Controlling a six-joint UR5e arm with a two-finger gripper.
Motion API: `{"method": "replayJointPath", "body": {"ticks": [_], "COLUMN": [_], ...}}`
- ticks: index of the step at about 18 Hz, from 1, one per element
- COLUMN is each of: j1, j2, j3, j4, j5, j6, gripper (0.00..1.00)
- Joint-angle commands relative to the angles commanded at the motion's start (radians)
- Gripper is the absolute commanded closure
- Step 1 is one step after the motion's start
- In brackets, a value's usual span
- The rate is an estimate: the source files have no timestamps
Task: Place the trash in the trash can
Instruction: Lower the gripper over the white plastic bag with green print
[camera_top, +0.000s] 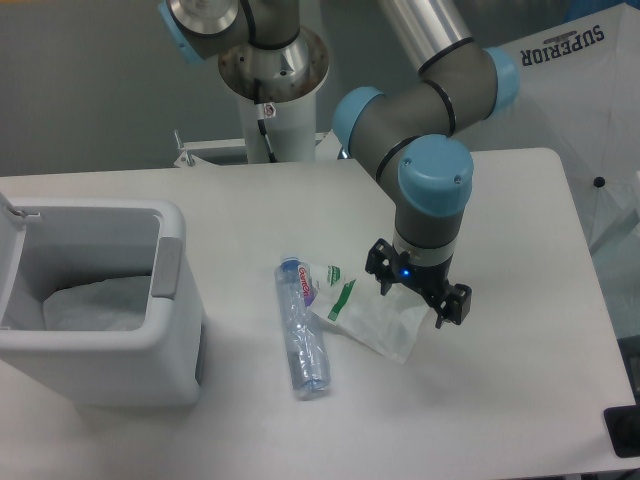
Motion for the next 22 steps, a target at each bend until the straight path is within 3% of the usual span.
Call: {"method": "replayJointPath", "body": {"ticks": [6,11,17,22], "j1": [-0.003,-0.005,-0.008,-0.009], "j2": [-0.008,-0.018,-0.003,0.018], "j3": [-0.003,-0.089,-0.162,-0.241], "j4": [0.017,0.136,0.140,0.141], "j5": [0.000,-0.008,-0.005,0.000], "j6": [-0.008,-0.011,0.006,0.240], "gripper": [0.00,0.00,0.00,0.00]}}
